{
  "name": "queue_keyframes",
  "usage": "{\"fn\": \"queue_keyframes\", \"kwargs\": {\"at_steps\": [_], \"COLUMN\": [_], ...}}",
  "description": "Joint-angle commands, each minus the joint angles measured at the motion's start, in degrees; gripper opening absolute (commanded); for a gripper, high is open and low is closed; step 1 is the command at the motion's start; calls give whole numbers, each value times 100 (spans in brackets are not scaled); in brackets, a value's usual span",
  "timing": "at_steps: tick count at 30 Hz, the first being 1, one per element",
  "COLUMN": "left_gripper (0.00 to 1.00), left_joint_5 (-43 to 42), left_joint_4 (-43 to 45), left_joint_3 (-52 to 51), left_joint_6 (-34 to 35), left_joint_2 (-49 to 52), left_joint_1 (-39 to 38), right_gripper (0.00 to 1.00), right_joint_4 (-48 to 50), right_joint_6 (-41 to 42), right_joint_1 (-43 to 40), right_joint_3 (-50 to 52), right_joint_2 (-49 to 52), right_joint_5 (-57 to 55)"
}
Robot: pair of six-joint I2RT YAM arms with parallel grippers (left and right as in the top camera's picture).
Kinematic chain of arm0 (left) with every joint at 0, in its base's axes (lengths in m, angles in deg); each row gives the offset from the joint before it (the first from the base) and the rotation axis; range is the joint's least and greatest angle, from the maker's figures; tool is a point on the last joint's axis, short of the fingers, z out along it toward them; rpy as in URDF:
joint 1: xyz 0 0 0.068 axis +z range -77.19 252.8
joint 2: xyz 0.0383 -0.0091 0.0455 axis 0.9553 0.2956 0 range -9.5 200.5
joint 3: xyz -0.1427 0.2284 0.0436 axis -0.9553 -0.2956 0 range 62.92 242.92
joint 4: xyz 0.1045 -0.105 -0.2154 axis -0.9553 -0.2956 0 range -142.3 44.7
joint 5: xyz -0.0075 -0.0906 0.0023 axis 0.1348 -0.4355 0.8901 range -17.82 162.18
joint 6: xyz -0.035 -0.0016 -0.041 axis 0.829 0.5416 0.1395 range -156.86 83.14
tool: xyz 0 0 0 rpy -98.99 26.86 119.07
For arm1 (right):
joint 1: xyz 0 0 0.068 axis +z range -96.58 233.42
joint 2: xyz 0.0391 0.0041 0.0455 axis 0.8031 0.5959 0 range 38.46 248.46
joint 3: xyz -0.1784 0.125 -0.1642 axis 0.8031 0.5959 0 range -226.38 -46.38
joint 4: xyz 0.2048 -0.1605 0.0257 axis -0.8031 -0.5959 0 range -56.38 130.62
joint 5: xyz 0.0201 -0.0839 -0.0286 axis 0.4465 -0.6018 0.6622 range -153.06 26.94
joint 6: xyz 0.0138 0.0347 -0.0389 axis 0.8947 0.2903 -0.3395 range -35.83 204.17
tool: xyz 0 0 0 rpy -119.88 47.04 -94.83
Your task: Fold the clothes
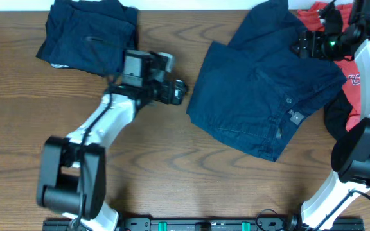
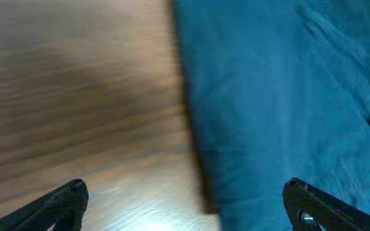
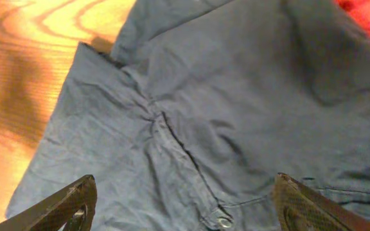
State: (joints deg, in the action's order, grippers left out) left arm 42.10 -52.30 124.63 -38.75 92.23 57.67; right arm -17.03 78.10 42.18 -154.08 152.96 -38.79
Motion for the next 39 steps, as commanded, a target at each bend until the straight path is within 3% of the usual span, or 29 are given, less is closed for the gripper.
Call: {"fn": "queue_keyframes", "kwargs": {"at_steps": [1,8,15,21,22,24,28,30,36,39], "left_gripper": [98,98,98,100,92,65,33,8,6,6], "left_joint_5": [-402,-610,-24,-39,-96,-258,-466,-466,-393,177], "left_joint_4": [4,37,31,50,57,101,175,168,-175,-649], "left_joint_3": [42,42,42,42,42,44,63,83,90,90], "left_joint_6": [-299,-236,55,328,328,328,328,328,555,675], "left_joint_2": [221,424,621,798,802,800,791,756,81,-522], "left_joint_1": [-144,-483,-542,-542,-542,-542,-542,-516,-133,26], "right_gripper": [85,86,86,86,86,86,87,87,87,86], "right_joint_4": [-9,22,-46,-44,-44,-44,-50,-70,-144,-177], "right_joint_6": [85,85,61,61,61,63,63,63,63,66], "right_joint_1": [114,225,238,238,238,238,238,238,264,337], "right_joint_3": [-94,-94,-92,-92,-92,-92,-92,-92,-83,-57], "right_joint_2": [24,24,24,24,24,24,24,24,24,24], "right_joint_5": [125,125,122,118,118,94,59,59,61,61]}}
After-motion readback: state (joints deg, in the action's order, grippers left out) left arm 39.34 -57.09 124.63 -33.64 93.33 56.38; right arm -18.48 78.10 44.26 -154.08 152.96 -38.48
